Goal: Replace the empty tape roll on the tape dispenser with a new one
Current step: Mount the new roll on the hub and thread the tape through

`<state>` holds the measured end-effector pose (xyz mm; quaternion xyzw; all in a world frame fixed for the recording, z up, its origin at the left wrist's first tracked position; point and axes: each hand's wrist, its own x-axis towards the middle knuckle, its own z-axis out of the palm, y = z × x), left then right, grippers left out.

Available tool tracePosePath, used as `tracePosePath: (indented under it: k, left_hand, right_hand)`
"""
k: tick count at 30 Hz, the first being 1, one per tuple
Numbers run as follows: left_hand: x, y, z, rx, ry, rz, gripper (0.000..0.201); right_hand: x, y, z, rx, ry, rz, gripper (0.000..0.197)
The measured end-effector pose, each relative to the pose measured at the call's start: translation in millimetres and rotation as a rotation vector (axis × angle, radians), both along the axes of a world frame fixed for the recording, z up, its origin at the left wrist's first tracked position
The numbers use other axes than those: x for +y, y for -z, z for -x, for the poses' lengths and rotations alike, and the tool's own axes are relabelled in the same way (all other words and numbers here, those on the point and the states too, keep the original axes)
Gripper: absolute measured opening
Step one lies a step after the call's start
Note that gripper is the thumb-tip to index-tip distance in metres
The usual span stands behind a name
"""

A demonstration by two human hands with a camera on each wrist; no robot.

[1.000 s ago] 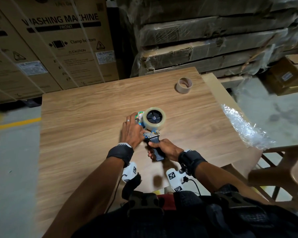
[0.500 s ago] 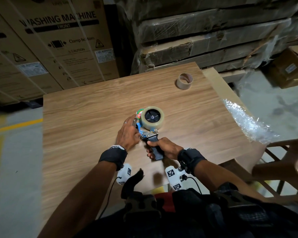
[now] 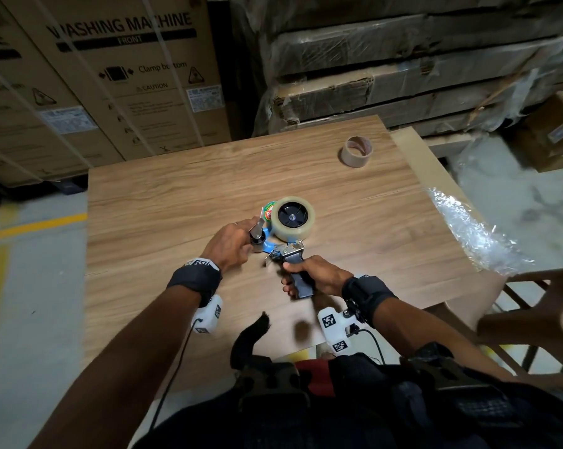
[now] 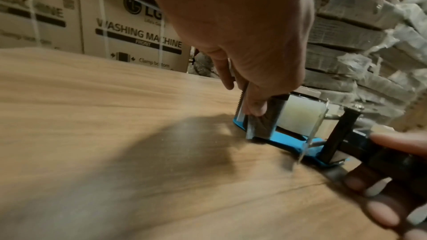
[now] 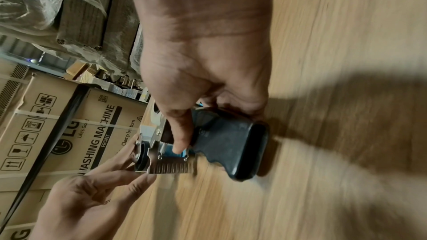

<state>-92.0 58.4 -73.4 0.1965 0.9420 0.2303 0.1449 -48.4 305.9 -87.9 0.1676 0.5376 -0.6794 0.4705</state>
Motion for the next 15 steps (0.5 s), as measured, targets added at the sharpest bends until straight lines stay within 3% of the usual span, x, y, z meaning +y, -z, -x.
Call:
tracePosePath:
  k: [3,9,12,15]
  left_hand:
    - [-3,7,6,-0.029,0.049,0.084,0.065]
    - [-4,8,11,0.011,0.033,0.134,0.058]
    - [-4,11,11,0.018,0.019,0.142,0.054]
    - [-1,11,11,0.049,0.005,0.142,0.054]
  right_hand:
    - [1,2,-1,0.070,-0.011,-0.119,0.032]
    - [-1,-19,3,0.785,-0.293,-1.013,0.080]
    - [-12,-31,8,1.106,-0.442,-1.283,0.079]
    - [-15,-36,14,1.347,-0.534,-1.332,0.068]
